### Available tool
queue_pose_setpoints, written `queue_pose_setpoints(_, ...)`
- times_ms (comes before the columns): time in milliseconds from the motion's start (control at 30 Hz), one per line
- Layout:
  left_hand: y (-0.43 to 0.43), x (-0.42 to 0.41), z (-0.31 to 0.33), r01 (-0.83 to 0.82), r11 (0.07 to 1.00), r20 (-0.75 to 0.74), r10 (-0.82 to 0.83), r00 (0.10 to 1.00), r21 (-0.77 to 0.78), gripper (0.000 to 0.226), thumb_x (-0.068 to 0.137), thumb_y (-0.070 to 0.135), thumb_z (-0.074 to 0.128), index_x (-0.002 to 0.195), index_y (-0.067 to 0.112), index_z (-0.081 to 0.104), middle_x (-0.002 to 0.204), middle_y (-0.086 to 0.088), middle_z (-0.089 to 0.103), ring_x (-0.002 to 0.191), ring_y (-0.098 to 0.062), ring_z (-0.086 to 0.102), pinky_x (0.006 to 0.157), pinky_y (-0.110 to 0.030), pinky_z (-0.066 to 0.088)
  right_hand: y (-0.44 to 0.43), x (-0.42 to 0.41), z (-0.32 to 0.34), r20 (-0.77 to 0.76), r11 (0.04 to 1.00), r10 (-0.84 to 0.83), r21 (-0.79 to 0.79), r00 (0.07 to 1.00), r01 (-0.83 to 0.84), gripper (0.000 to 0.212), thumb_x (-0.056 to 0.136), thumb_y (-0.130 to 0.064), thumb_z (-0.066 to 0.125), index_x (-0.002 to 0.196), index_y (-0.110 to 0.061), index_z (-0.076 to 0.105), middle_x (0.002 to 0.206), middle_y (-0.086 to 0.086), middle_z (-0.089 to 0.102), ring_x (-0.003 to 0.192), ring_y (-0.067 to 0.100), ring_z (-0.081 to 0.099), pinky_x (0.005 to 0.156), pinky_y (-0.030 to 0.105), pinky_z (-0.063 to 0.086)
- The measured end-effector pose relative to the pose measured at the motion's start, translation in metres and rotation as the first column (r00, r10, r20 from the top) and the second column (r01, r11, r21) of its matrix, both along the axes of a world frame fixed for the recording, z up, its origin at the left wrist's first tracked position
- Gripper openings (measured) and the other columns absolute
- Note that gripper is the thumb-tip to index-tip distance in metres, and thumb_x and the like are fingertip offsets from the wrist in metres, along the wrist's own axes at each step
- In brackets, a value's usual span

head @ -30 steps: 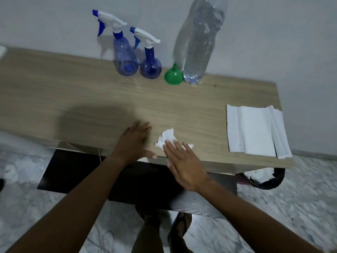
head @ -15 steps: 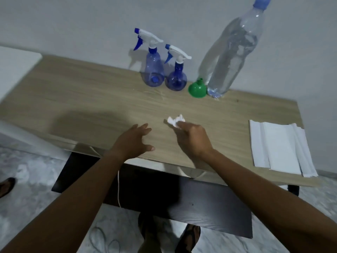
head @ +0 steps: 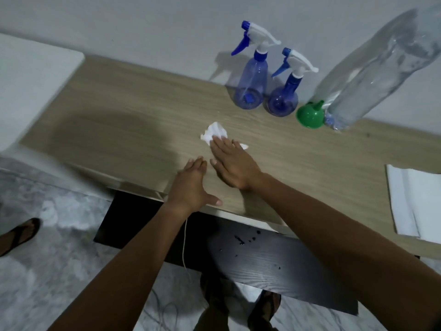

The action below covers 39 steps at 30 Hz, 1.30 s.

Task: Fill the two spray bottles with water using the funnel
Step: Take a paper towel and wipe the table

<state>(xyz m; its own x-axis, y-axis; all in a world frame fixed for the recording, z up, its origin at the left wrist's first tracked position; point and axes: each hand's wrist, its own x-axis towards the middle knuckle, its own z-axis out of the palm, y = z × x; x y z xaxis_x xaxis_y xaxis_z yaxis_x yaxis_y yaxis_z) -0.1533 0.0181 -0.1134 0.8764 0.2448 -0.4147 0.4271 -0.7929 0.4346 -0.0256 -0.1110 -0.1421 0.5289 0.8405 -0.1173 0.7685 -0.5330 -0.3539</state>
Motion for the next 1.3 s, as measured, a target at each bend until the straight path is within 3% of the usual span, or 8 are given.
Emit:
queue_pose_setpoints(167, -0.006, -0.011, 0.003, 0.037, 0.999, 0.013, -0.037, 0.999, 0.018, 0.127, 0.062, 0.055, 0.091, 0.162, 0.017, 0.023, 0.173, 0.0, 0.007, 0.16, -0.022, -0.001, 0.128, -0.054, 0.008, -0.092, -0.052, -0.004, 0.026, 0.977, 0.211, 0.026, 0.977, -0.212, 0.056, 0.109, -0.036, 0.025, 0.159, -0.012, 0.028, 0.167, 0.004, 0.021, 0.156, 0.022, 0.013, 0.127, 0.038, 0.005)
queue_pose_setpoints(300, -0.027, -0.012, 0.008, 0.137, 0.987, -0.005, -0.137, 0.991, 0.081, 0.117, 0.066, 0.064, 0.084, 0.161, 0.026, 0.027, 0.173, 0.006, 0.009, 0.16, -0.029, -0.003, 0.126, -0.059, 0.001, -0.16, -0.062, 0.0, -0.028, 0.992, 0.123, 0.001, 0.992, -0.123, 0.052, 0.109, -0.033, 0.028, 0.157, -0.016, 0.034, 0.166, -0.001, 0.026, 0.155, 0.016, 0.015, 0.127, 0.031, 0.007)
queue_pose_setpoints(400, -0.059, -0.007, 0.015, 0.287, 0.946, -0.021, -0.287, 0.958, 0.15, 0.105, 0.071, 0.07, 0.077, 0.158, 0.031, 0.033, 0.172, 0.005, 0.014, 0.16, -0.026, 0.003, 0.126, -0.06, 0.0, -0.204, -0.06, 0.007, -0.031, 0.996, -0.054, 0.068, 0.998, 0.056, 0.052, 0.095, -0.012, 0.049, 0.147, -0.016, 0.053, 0.156, 0.0, 0.044, 0.145, 0.015, 0.039, 0.12, 0.03, 0.032)
queue_pose_setpoints(500, -0.095, 0.005, 0.023, 0.4, 0.902, -0.045, -0.398, 0.916, 0.163, 0.089, 0.08, 0.066, 0.071, 0.156, 0.033, 0.039, 0.17, 0.004, 0.021, 0.158, -0.026, 0.011, 0.126, -0.056, 0.007, -0.232, -0.057, 0.024, 0.003, 0.959, -0.271, 0.089, 0.963, 0.27, 0.042, 0.081, -0.005, 0.071, 0.12, -0.02, 0.074, 0.131, 0.001, 0.069, 0.113, 0.023, 0.07, 0.088, 0.035, 0.058)
queue_pose_setpoints(633, -0.148, 0.042, 0.039, 0.499, 0.854, -0.073, -0.494, 0.867, 0.146, 0.078, 0.084, 0.058, 0.069, 0.153, 0.033, 0.044, 0.163, 0.004, 0.038, 0.155, -0.027, 0.022, 0.123, -0.046, 0.024, -0.264, -0.034, 0.053, -0.094, 0.755, -0.615, 0.218, 0.783, 0.619, 0.018, 0.086, -0.008, 0.073, 0.101, -0.015, 0.081, 0.102, 0.009, 0.077, 0.094, 0.027, 0.072, 0.08, 0.028, 0.051)
queue_pose_setpoints(867, -0.3, 0.125, 0.066, 0.551, 0.827, 0.038, -0.557, 0.829, 0.108, 0.079, 0.067, 0.059, 0.069, 0.142, 0.038, 0.055, 0.146, -0.001, 0.056, 0.131, -0.025, 0.055, 0.105, -0.043, 0.051, -0.393, 0.0, 0.11, -0.264, 0.271, -0.868, 0.459, 0.421, 0.846, 0.014, 0.084, -0.005, 0.068, 0.089, -0.012, 0.079, 0.082, -0.009, 0.068, 0.085, 0.015, 0.067, 0.079, 0.025, 0.051)
queue_pose_setpoints(1100, -0.476, 0.186, 0.081, 0.694, 0.71, 0.037, -0.702, 0.712, 0.118, 0.067, 0.09, 0.046, 0.068, 0.151, 0.03, 0.047, 0.163, 0.007, 0.039, 0.154, -0.022, 0.026, 0.117, -0.042, 0.037, -0.556, 0.031, 0.108, -0.364, 0.04, -0.91, 0.401, 0.199, 0.915, 0.006, 0.087, -0.024, 0.074, 0.084, -0.026, 0.079, 0.076, -0.014, 0.072, 0.068, 0.011, 0.07, 0.064, 0.024, 0.054)
queue_pose_setpoints(1300, -0.582, 0.209, 0.067, 0.772, 0.621, -0.045, -0.774, 0.631, 0.139, 0.084, 0.087, 0.047, 0.073, 0.159, 0.03, 0.033, 0.168, 0.001, 0.026, 0.156, -0.03, 0.019, 0.122, -0.05, 0.029, -0.635, 0.052, 0.086, -0.408, 0.025, -0.895, 0.352, 0.178, 0.936, 0.011, 0.088, -0.025, 0.075, 0.078, -0.029, 0.075, 0.079, -0.018, 0.071, 0.07, 0.0, 0.065, 0.064, 0.019, 0.045)
